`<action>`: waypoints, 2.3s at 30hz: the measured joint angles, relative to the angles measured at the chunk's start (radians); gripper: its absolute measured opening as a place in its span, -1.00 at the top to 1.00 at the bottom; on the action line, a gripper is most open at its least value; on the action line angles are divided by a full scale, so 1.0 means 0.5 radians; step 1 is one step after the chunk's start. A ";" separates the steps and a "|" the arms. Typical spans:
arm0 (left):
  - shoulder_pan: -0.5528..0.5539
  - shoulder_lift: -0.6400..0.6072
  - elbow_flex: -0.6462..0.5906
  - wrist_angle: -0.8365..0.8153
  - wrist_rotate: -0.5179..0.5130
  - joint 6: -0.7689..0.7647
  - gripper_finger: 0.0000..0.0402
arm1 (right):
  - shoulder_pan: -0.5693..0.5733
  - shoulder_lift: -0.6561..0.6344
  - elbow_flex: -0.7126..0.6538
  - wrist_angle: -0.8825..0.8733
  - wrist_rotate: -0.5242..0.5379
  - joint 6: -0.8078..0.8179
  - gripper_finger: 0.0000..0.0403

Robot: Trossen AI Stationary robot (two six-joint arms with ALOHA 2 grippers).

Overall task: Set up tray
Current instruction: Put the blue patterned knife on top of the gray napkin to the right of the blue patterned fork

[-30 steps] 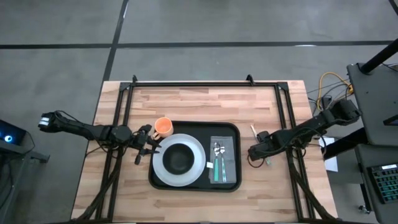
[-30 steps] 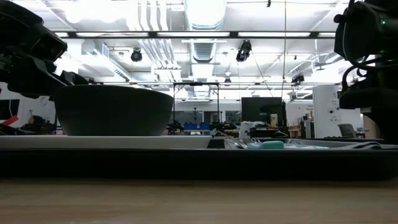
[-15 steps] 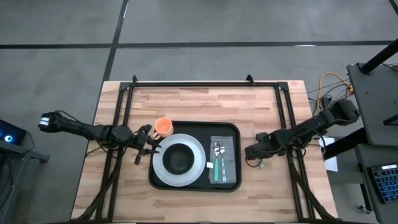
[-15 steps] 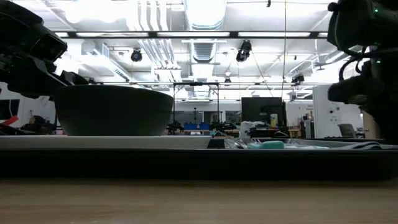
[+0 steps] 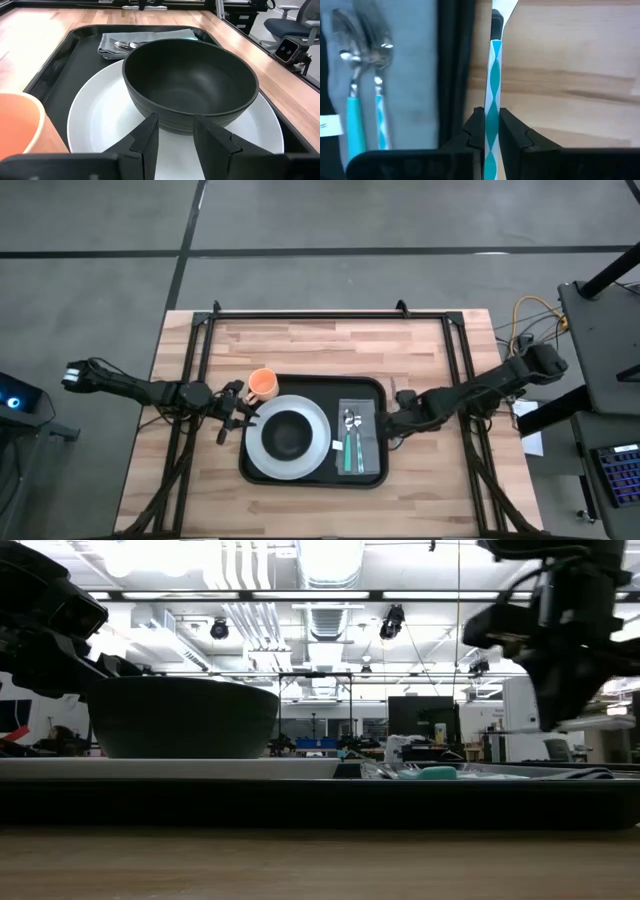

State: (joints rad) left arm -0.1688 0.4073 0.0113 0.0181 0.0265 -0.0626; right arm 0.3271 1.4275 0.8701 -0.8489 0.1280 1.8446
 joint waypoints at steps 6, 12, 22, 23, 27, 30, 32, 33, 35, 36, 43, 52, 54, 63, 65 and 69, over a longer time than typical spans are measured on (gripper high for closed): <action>0.000 0.000 0.000 0.000 0.000 0.000 0.49 | 0.004 0.298 0.370 -0.146 -0.033 -0.008 0.91; 0.000 0.000 0.000 0.000 0.000 0.000 0.49 | 0.005 0.542 0.657 -0.243 -0.134 -0.015 0.91; 0.000 0.000 0.000 0.000 0.000 0.000 0.49 | 0.065 0.846 0.919 -0.219 -0.152 0.121 0.91; -0.001 0.000 0.000 0.000 0.000 0.000 0.49 | 0.078 0.878 0.939 -0.222 -0.153 0.143 0.91; 0.000 0.000 0.000 0.000 0.000 0.000 0.49 | 0.126 0.957 1.005 -0.209 -0.152 0.226 0.91; 0.000 0.001 0.000 0.000 0.000 0.000 0.49 | 0.150 1.001 1.030 -0.210 -0.151 0.282 0.91; 0.000 0.000 0.000 0.000 0.000 0.000 0.49 | 0.163 1.023 1.033 -0.210 -0.151 0.301 0.91; 0.000 0.001 0.000 0.000 0.000 0.000 0.49 | 0.163 1.033 1.035 -0.210 -0.153 0.306 0.91; 0.000 0.000 0.000 0.000 0.000 0.000 0.49 | 0.166 1.045 1.034 -0.203 -0.152 0.307 0.91; 0.000 0.000 0.000 0.000 0.000 0.000 0.49 | 0.166 1.056 1.032 -0.202 -0.151 0.307 0.91; 0.000 0.000 0.000 0.000 0.000 0.000 0.49 | 0.158 1.067 1.008 -0.202 -0.088 0.286 0.91; 0.000 0.001 0.000 0.000 0.000 0.000 0.49 | 0.145 1.066 0.953 -0.170 -0.028 0.270 0.91; 0.000 0.000 0.000 0.001 0.000 0.000 0.49 | 0.144 1.066 0.923 -0.138 -0.024 0.268 0.91; 0.000 0.000 0.000 0.000 0.000 0.000 0.49 | 0.138 1.151 0.844 0.032 0.002 0.267 0.91; -0.001 0.000 0.000 0.000 0.000 0.000 0.49 | 0.138 1.155 0.843 0.034 -0.014 0.267 0.91; -0.001 0.000 0.000 0.001 0.000 0.000 0.49 | 0.137 1.146 0.840 0.037 -0.020 0.267 0.86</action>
State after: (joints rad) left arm -0.1692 0.4072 0.0113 0.0185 0.0265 -0.0624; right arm 0.3954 2.0004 1.2903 -0.8303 0.1178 1.9781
